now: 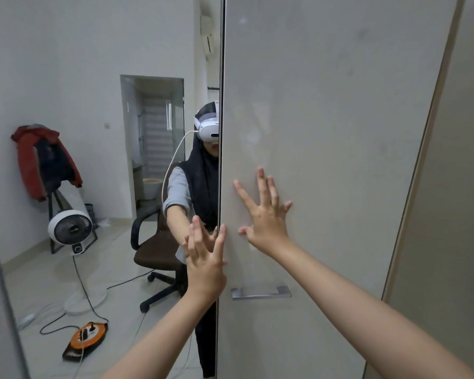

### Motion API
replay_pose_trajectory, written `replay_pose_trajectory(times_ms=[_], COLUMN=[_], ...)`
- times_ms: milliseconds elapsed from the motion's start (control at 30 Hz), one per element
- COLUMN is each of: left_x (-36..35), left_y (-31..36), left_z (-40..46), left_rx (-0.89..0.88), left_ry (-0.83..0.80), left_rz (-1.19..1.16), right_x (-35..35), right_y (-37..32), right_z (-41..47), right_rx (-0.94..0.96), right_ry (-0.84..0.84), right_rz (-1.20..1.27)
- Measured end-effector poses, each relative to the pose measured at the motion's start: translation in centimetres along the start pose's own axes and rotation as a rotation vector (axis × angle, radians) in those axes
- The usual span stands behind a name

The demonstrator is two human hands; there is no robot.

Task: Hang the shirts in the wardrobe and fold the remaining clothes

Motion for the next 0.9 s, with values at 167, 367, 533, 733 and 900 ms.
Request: replay_pose_trajectory(times_ms=[167,367,533,733,900], left_x=[1.3,2.1,1.8,-0.3,-0.4], left_y=[-0.3,-1.2,-1.6,-1.8,-1.2], left_z=[0.0,0.3,0.5,0.7,0.7], left_rx=[-0.027,-0.043,-0.08,-0.083,-0.046], left_ry=[-0.013,-0.016,0.044,0.071,0.05], left_rz=[-0.007,0.014,0.001,0.053,0.069], right_x=[0.5,0.7,0.3,-0.7,-0.6], right_y=[-0.3,-0.3,-0.1,0.3,0.2], right_z=[-0.5,-0.6,-0.4,0.2,0.4], right_rx=[0.01,0.021,0.029,0.049,0.042], right_ry=[0.005,-0.006,0.007,0.06,0.015], right_rz=[-0.019,-0.015,-0.011,-0.013,-0.024])
Point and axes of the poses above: each hand's wrist, its own z-axis towards the middle knuckle, its own x-axis out of the back of the hand, y = z × x, the point moved 3 cm from there along z, towards the middle knuckle, and after that the axes turned 11 degrees about x, right-handed, at the moved point
